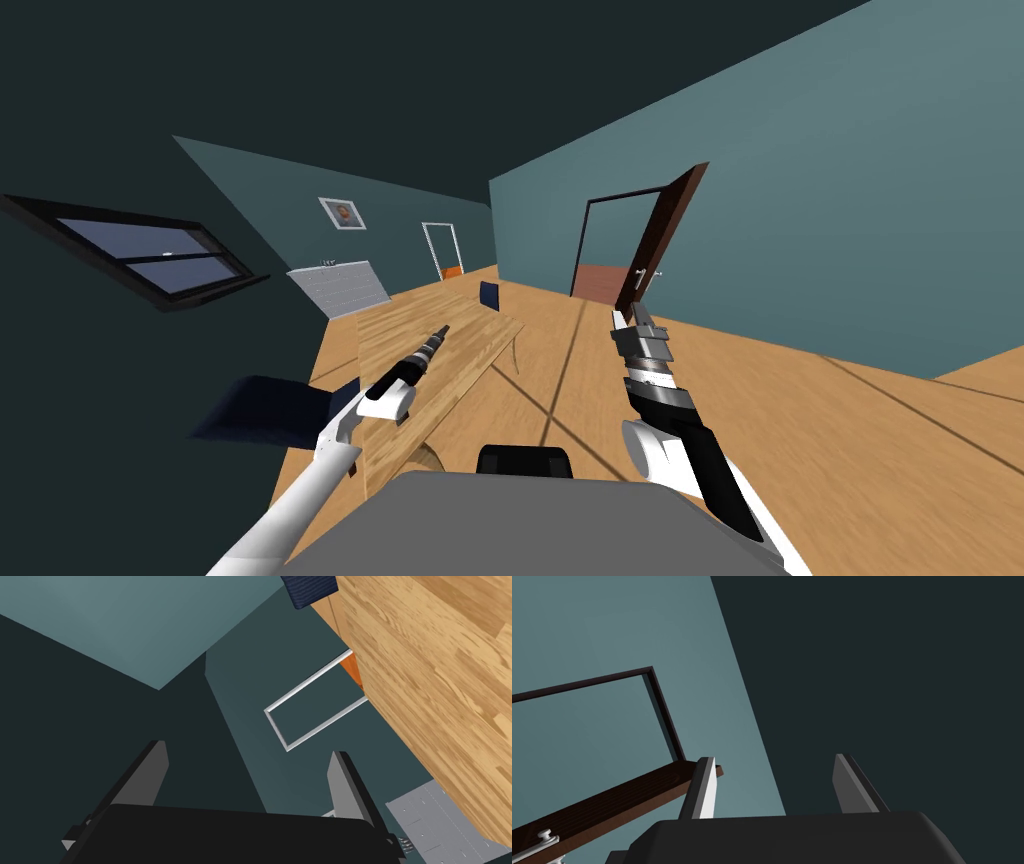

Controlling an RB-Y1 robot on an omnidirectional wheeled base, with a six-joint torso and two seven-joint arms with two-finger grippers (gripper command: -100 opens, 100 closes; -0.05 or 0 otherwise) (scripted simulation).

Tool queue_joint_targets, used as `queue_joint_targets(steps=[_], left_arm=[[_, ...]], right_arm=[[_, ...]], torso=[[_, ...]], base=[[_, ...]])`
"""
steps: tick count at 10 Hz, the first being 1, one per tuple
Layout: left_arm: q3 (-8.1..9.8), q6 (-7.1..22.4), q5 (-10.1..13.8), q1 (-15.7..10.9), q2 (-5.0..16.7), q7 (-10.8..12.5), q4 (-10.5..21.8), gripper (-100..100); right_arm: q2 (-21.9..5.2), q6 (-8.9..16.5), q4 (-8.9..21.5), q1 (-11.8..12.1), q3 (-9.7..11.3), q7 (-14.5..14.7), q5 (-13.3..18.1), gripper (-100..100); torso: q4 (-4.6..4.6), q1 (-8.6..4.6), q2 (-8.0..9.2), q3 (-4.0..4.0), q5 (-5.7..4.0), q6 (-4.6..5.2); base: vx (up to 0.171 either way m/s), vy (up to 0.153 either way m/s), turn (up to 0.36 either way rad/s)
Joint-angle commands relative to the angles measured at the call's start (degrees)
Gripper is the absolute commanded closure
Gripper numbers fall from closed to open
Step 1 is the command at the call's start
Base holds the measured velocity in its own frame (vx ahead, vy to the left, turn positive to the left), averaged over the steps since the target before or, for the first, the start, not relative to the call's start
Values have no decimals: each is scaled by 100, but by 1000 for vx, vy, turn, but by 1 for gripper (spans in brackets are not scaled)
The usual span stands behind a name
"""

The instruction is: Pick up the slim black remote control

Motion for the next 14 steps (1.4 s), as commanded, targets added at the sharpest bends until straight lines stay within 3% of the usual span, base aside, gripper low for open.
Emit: queue_joint_targets(steps=[1, 4, 5, 7, 8, 9, 10, 11, 12, 13, 14], left_arm=[[10, 286, 226, -64, 149, -149, 286, -100], [18, 660, 432, -126, 269, -271, 527, -100], [19, 820, 645, -178, 381, -390, 759, -100], [19, 988, 645, -178, 381, -390, 759, -100], [14, 1217, 864, -217, 485, -504, 989, -100], [14, 1322, 864, -217, 485, -504, 989, -100], [2, 1556, 1068, -246, 582, -612, 1199, -100], [2, 1659, 1086, -246, 582, -612, 1215, -100], [-15, 1898, 1311, -264, 673, -715, 1436, -100], [-15, 1995, 1311, -264, 673, -715, 1436, -100], [-34, 2178, 1535, -277, 762, -810, 1651, -100]], right_arm=[[0, 0, 0, 0, 0, 0, 0, 0], [0, 0, 0, -1, 0, 0, 0, 0], [0, 0, 0, 0, 0, 0, 0, 0], [0, 0, 0, 0, 0, 0, 0, 0], [0, 0, 0, 1, 0, 0, 0, 0], [0, 0, 0, 0, 0, 0, 0, 0], [0, 0, 0, 0, 0, 0, 0, 0], [0, 0, 0, 0, 0, 0, 0, 0], [0, 0, 0, 1, -1, 0, 0, 0], [0, 0, 0, 0, 0, 0, 0, 0], [0, 0, 0, 1, 0, 0, 0, 0]], torso=[[0, 0, 0, 0, 0, 0], [0, 3, -2, -1, 1, 3], [0, 2, -1, -1, 0, -2], [0, 2, 0, 0, 1, 0], [0, -4, -2, -1, -1, -2], [0, -2, -3, -2, -1, 2], [-1, 0, -3, -2, 0, -1], [0, 6, -3, -2, 0, 3], [-1, 7, -2, -1, 2, -4], [-1, 8, -2, -1, 2, -1], [0, 4, -4, -2, 1, -2]], base=[[-26, 35, -158], [-13, 31, -124], [-17, 35, -145], [-12, 21, -41], [-7, 20, -130], [-8, 28, -103], [-13, 41, -206], [-13, 44, -60], [-8, 42, -93], [-7, 32, -64], [-8, 32, -124]])
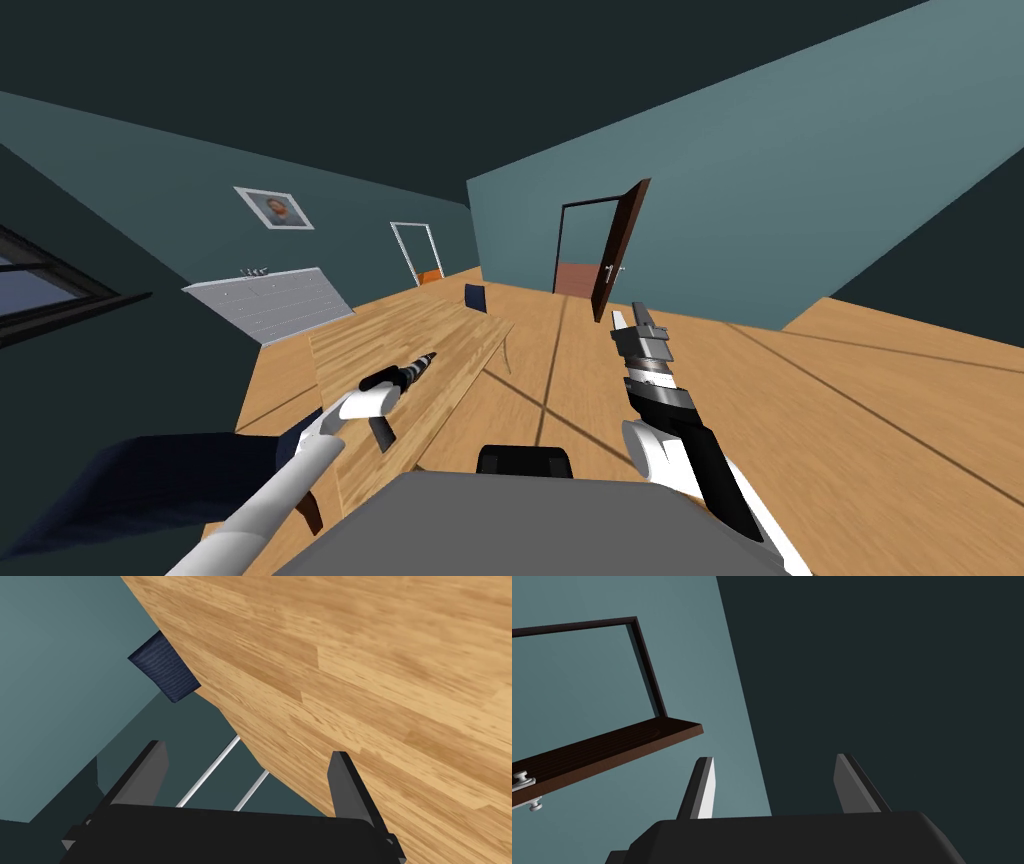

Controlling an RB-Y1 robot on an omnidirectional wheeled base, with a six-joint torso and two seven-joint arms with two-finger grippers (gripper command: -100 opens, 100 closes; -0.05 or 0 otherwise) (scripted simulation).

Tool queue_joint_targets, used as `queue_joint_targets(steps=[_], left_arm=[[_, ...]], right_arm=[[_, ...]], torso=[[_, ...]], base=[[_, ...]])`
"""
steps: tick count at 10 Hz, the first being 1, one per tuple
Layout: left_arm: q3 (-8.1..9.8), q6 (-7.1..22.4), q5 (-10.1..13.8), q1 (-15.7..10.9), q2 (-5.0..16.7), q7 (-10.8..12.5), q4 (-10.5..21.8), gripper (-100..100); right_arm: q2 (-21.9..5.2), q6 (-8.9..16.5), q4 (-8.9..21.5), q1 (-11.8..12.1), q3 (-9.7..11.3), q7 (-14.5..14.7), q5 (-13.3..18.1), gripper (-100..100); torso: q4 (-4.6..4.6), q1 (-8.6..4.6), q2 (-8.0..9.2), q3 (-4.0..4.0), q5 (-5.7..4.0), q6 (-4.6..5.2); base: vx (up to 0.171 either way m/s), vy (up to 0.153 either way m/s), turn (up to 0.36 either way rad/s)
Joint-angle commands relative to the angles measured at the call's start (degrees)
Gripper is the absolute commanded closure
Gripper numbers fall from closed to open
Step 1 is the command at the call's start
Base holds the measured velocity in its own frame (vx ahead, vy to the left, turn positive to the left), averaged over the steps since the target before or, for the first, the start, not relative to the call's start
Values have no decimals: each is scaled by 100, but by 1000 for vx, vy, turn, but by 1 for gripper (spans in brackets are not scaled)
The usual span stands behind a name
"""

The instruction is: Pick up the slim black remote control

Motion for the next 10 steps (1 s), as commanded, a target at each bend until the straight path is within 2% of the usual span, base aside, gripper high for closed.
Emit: queue_joint_targets(steps=[1, 2, 4, 5, 6, 7, 8, 9, 10], left_arm=[[-24, 250, 108, -9, 29, -65, 141, -100], [-44, 432, 329, -17, 117, -153, 349, -100], [-44, 578, 329, -17, 117, -153, 349, -100], [-64, 799, 544, -21, 206, -234, 549, -100], [-64, 897, 544, -21, 206, -234, 549, -100], [-83, 1049, 752, -22, 297, -308, 743, -100], [-83, 1207, 752, -22, 297, -308, 743, -100], [-101, 1381, 950, -18, 390, -374, 930, -100], [-101, 1503, 950, -18, 390, -374, 930, -100]], right_arm=[[0, 0, 0, 0, 0, 0, 0, 0], [0, 0, 0, 1, 0, 0, 0, 0], [0, 0, 0, 1, 0, 0, 0, 0], [0, 0, 0, 1, 0, 0, 0, 0], [0, 0, 0, 0, 0, 0, 0, 0], [0, 0, 0, 1, 0, 0, 0, 0], [0, 0, 0, 0, 0, 0, 0, 0], [0, 0, 0, 1, 0, 0, 0, 0], [0, 0, 0, 0, 0, 0, 0, 0]], torso=[[0, 0, 0, 0, 0, 0], [0, -1, -1, 0, 0, -3], [0, -1, -2, -1, 0, -2], [0, -7, -3, -2, -1, -3], [-1, -3, -3, -2, 0, 0], [-1, -2, -3, -2, 0, -2], [0, 2, -3, -1, 0, -1], [-1, 0, -2, -1, 1, -4], [0, 1, -3, -2, 0, -1]], base=[[-5, 32, -77], [-5, 35, -114], [-1, 22, -37], [0, 28, -106], [-3, 32, -65], [-4, 41, -84], [-2, 36, -60], [-2, 34, -107], [-2, 30, -41]])
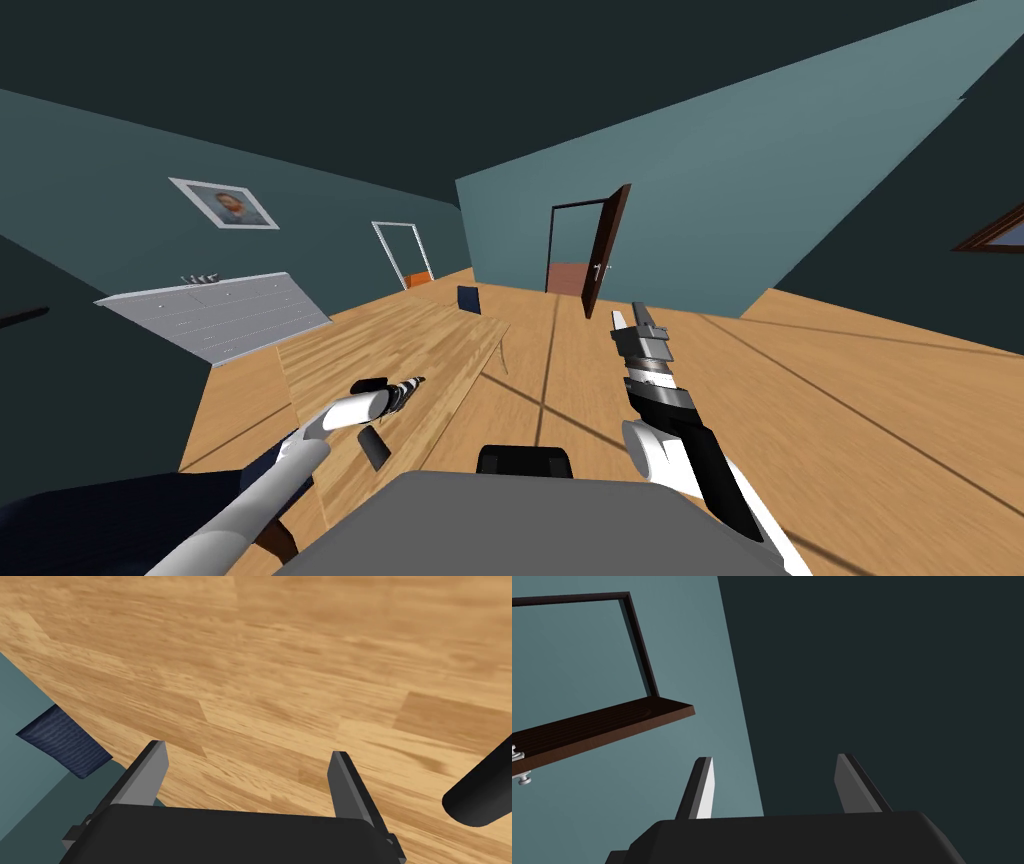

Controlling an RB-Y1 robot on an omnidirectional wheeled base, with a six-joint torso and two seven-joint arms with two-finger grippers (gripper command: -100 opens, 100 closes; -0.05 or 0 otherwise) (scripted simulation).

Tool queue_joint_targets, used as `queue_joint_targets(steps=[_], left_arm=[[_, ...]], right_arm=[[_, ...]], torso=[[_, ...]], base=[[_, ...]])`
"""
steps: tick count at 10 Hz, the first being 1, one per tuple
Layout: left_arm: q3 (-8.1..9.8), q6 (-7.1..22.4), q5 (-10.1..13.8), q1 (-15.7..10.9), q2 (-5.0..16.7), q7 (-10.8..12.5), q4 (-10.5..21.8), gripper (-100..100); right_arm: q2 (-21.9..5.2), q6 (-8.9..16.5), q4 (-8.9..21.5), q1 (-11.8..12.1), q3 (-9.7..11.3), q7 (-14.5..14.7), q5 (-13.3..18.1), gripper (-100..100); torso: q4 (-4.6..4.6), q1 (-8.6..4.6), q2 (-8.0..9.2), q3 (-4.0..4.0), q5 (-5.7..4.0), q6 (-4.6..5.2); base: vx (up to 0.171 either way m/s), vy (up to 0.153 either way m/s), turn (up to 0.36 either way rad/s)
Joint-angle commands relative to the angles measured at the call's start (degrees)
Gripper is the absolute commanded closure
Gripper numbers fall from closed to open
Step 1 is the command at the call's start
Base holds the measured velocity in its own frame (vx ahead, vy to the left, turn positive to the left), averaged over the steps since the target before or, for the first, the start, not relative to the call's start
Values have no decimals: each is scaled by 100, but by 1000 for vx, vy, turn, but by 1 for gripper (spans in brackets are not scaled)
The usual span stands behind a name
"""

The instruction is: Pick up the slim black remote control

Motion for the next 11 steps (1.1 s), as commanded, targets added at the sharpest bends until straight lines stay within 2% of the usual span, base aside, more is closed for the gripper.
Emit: queue_joint_targets(steps=[1, 2, 3, 4, 5, 6, 8, 9, 11], left_arm=[[-11, 286, 236, 36, 123, -79, 187, -100], [-11, 386, 236, 36, 123, -79, 187, -100], [-28, 549, 408, 48, 216, -134, 361, -100], [-28, 652, 408, 48, 216, -134, 361, -100], [-43, 812, 567, 63, 303, -184, 526, -100], [-43, 897, 567, 63, 303, -184, 526, -100], [-74, 1272, 837, 91, 453, -270, 819, -100], [-74, 1317, 837, 91, 453, -270, 819, -100], [-118, 1633, 1048, 125, 543, -340, 1062, -100]], right_arm=[[0, 0, 0, 0, 0, 0, 0, 0], [0, 0, 0, 0, 0, 0, 0, 0], [0, 0, 0, 0, 0, 0, 0, 0], [0, 0, 0, 0, 0, 0, 0, 0], [0, 0, 0, 0, 0, 0, 0, 0], [0, 0, 0, 0, 0, 0, 0, 0], [0, 0, 0, 0, 0, 0, 0, 0], [0, 0, 0, 0, 0, 0, 0, 0], [0, 0, 0, 0, 0, 0, 0, 0]], torso=[[0, 0, 0, 0, 0, 0], [0, 3, 1, 1, 0, 1], [1, 1, 2, 1, 1, 1], [1, 2, 6, 3, 1, 0], [2, 0, 7, 4, 0, 0], [2, 3, 7, 4, 0, 1], [1, 2, 6, 4, 0, 0], [2, 5, 12, 6, 1, 0], [2, -1, 9, 6, 0, 0]], base=[[-5, 36, -63], [-10, 34, -37], [-19, 36, -56], [-21, 30, -40], [-19, 37, -60], [-15, 31, -30], [-26, 41, -64], [-29, 33, -14], [-28, 29, -52]])
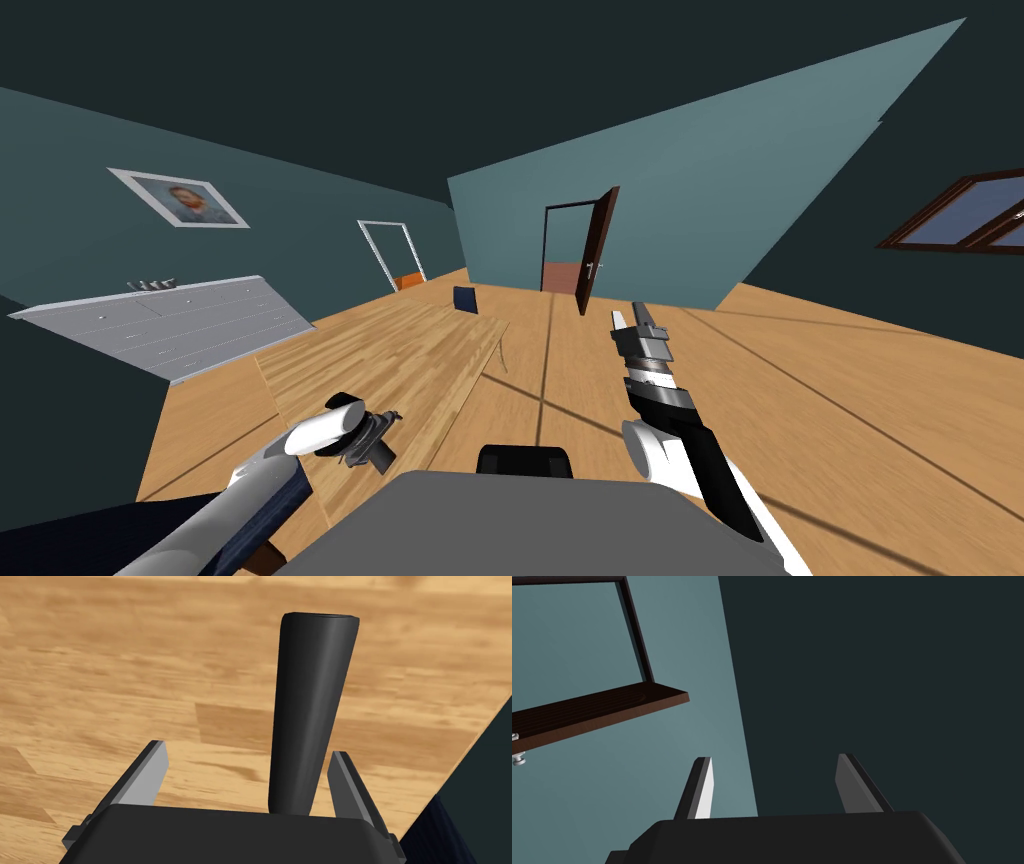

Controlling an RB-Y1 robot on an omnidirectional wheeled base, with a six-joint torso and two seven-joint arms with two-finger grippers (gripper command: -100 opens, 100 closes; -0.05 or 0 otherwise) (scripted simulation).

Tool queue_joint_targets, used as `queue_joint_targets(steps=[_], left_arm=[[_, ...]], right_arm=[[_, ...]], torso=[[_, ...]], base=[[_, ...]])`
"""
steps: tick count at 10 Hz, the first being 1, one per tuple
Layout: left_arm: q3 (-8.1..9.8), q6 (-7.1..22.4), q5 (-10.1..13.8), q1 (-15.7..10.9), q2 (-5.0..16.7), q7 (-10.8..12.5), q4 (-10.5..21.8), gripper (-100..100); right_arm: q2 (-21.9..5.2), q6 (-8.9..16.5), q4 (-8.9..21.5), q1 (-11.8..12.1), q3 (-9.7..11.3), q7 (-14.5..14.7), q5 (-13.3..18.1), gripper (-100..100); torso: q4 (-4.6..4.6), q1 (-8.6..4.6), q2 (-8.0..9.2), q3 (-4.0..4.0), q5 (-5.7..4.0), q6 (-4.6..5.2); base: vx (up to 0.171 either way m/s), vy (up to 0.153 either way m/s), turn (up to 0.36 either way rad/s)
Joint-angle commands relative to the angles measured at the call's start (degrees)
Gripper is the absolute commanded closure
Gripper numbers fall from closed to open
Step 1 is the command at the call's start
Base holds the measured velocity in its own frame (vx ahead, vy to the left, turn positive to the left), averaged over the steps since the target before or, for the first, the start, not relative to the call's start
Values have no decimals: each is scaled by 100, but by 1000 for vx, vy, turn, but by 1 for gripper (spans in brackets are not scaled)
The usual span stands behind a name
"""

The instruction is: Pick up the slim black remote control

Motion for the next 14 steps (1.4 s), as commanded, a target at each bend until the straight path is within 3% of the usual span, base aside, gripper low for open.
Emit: queue_joint_targets(steps=[1, 3, 4, 5, 6, 14], left_arm=[[-47, 257, 150, -9, 55, -46, 182, -100], [-110, 413, 274, 25, 53, -90, 330, -100], [-88, 350, 227, 48, 49, -62, 248, -100], [-92, 371, 233, 49, 49, -60, 254, 0], [15, 339, 223, 12, 4, -263, 442, -100], [655, 164, 165, -209, -262, -1480, 1571, -100]], right_arm=[[0, 0, 0, 0, 0, 0, 0, 0], [0, 0, 0, 0, 0, 0, 0, 0], [0, 0, 0, 0, 0, 0, 0, 0], [0, 0, 0, 1, 0, 0, 0, 0], [0, 0, 0, 1, 0, 0, 0, 0], [0, 0, 0, 1, 0, 0, 0, 0]], torso=[[0, 0, 0, 0, 0, 0], [-1, -3, -7, -4, 0, 0], [-2, -6, -11, -6, -1, 1], [-2, -9, -13, -7, -2, 0], [-2, -12, -13, -7, -3, 0], [-5, -23, -26, -15, -5, 1]], base=[[-23, 26, -72], [-4, 18, -60], [1, 6, -12], [0, 0, 0], [15, -14, 1], [34, -33, 4]])
